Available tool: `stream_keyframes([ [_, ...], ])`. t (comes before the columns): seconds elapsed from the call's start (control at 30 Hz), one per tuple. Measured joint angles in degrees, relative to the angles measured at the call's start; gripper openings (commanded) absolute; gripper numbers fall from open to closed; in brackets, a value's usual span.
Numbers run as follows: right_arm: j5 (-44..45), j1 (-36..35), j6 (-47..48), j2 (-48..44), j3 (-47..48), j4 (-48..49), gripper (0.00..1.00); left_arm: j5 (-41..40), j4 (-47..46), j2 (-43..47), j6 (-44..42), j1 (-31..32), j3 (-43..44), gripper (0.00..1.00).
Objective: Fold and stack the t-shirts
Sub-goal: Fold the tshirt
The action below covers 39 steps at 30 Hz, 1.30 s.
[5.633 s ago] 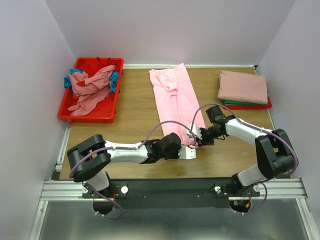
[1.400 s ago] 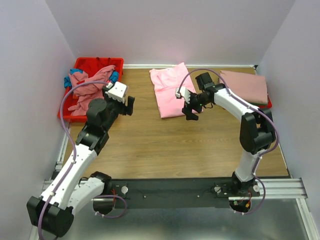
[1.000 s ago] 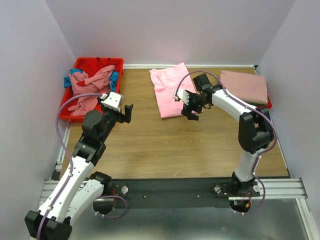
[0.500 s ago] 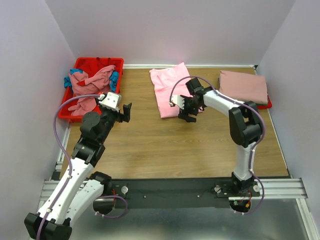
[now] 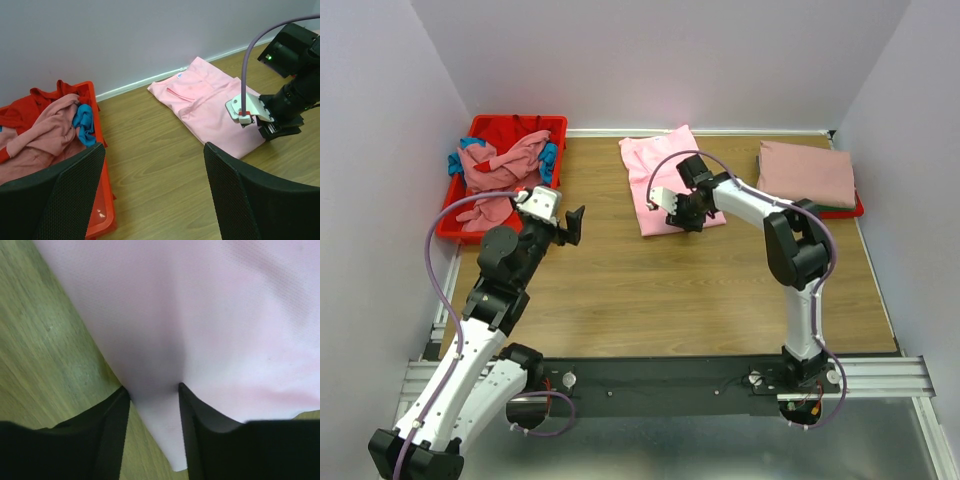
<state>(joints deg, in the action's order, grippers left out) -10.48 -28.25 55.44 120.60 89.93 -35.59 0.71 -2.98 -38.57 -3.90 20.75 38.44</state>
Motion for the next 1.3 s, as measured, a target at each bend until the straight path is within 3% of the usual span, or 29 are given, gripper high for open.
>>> stream_keyframes([
  [0.03, 0.3, -0.3, -0.1, 0.0, -0.1, 0.1, 0.35, 0.6, -0.2, 0.1, -0.1, 0.0, 0.0, 0.89],
  [0.1, 0.5, -1.0, 0.0, -0.2, -0.8, 0.4, 0.26, 2.7, -1.2, 0.8, -0.3, 0.0, -0.7, 0.95],
  [0.2, 0.7, -1.7, -0.1, -1.5, -3.3, 1.5, 0.02, 5.8, -2.9, 3.1, -0.6, 0.0, -3.0, 0.98],
  [0.23, 0.6, -1.9, 0.1, -2.0, -4.2, 1.9, 0.0, 6.7, -3.3, 3.9, -0.6, 0.0, -3.7, 0.98],
  [0.47, 0.2, -2.1, 0.1, -5.9, -9.8, 2.8, 0.01, 10.9, -6.1, 7.9, -0.7, 0.0, -6.0, 0.98],
  [0.67, -1.8, -3.2, 0.1, -13.7, -20.3, 2.2, 0.0, 17.2, -8.2, 6.4, -0.7, 0.0, -6.0, 0.98],
  [1.0, -6.4, -11.8, -1.0, -28.8, -37.4, -2.7, 0.03, 26.6, -10.5, 3.2, 0.6, 1.0, -6.1, 0.97],
  [1.1, -7.6, -13.1, -2.0, -32.0, -40.3, -4.4, 0.1, 28.0, -10.8, 2.0, 0.9, 1.5, -6.1, 0.97],
  [1.17, -8.2, -13.4, -2.7, -33.2, -41.0, -5.4, 0.19, 28.7, -10.8, 1.3, 1.0, 1.9, -6.0, 0.97],
  [1.2, -8.5, -13.6, -3.2, -34.1, -41.2, -5.9, 0.29, 29.0, -10.8, 1.0, 1.0, 2.2, -6.0, 0.97],
  [1.3, -9.2, -13.7, -4.0, -36.7, -41.2, -6.5, 0.39, 29.8, -10.8, 0.3, 1.0, 3.2, -5.2, 0.97],
])
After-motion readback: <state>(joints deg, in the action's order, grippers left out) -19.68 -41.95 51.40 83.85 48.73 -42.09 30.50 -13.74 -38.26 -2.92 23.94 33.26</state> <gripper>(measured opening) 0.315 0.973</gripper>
